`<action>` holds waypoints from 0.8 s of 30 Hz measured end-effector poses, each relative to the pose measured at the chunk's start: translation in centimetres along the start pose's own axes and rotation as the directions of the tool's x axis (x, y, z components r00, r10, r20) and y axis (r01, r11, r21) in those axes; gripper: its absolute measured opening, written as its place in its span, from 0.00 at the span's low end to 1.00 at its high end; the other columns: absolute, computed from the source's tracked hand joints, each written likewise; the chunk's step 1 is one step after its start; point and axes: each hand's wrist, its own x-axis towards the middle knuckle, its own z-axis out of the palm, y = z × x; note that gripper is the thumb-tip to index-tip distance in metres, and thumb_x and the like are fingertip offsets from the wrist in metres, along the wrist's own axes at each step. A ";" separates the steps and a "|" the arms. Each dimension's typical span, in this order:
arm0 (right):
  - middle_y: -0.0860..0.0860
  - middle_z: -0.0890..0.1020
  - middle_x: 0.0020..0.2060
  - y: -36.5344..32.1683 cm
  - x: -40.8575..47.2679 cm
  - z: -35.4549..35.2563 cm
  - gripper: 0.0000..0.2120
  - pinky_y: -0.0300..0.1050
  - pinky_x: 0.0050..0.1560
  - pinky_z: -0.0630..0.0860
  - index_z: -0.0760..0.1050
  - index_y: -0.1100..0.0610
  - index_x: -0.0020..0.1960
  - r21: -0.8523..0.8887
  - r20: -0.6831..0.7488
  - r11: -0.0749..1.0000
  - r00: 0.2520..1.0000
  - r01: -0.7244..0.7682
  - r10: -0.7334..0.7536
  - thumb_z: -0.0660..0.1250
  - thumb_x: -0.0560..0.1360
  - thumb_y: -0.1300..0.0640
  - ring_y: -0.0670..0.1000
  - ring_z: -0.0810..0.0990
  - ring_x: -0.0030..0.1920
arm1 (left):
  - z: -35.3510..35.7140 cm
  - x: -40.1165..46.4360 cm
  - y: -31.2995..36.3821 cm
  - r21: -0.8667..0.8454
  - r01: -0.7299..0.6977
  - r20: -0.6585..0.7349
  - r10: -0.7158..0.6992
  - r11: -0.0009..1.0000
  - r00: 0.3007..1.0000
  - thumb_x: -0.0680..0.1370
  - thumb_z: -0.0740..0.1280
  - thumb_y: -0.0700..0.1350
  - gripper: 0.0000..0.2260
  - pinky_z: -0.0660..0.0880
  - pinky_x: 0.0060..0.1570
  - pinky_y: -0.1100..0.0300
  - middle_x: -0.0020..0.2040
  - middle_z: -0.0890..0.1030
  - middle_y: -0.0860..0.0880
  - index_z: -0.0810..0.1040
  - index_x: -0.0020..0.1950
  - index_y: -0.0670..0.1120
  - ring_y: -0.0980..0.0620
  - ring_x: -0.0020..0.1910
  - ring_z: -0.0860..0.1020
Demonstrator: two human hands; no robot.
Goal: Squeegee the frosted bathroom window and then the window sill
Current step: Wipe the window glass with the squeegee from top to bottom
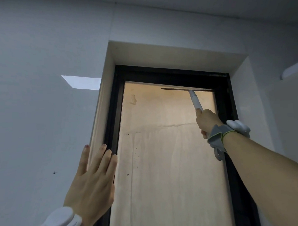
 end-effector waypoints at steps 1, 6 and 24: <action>0.57 0.73 0.37 0.2 0.0 0.1 0.25 0.47 0.36 0.71 0.70 0.66 0.61 -0.001 0.006 1.000 1.000 -0.003 0.003 0.49 0.84 0.45 0.55 0.71 0.31 | 0.0 0.0 0.0 -0.001 -0.002 -0.005 0.002 1.000 1.000 0.72 0.51 0.41 0.25 0.57 0.73 0.31 0.63 0.76 0.39 0.76 0.64 0.37 0.37 0.72 0.70; 0.56 0.73 0.36 1.0 0.0 -0.7 0.25 0.44 0.31 0.69 0.71 0.65 0.60 -0.028 0.003 1.000 1.000 0.002 -0.002 0.48 0.84 0.45 0.54 0.72 0.31 | 0.3 0.1 0.0 -0.006 -0.009 -0.027 0.009 1.000 1.000 0.72 0.51 0.41 0.25 0.57 0.72 0.30 0.63 0.76 0.39 0.77 0.63 0.37 0.37 0.72 0.71; 0.59 0.75 0.45 1.1 1.9 0.4 0.26 0.47 0.36 0.72 0.70 0.65 0.62 0.007 -0.006 0.998 0.998 -0.063 0.063 0.49 0.83 0.43 0.58 0.75 0.40 | 0.8 0.4 -0.2 0.013 -0.080 -0.072 0.081 0.997 0.994 0.72 0.50 0.40 0.23 0.57 0.70 0.27 0.66 0.76 0.40 0.80 0.58 0.40 0.40 0.76 0.66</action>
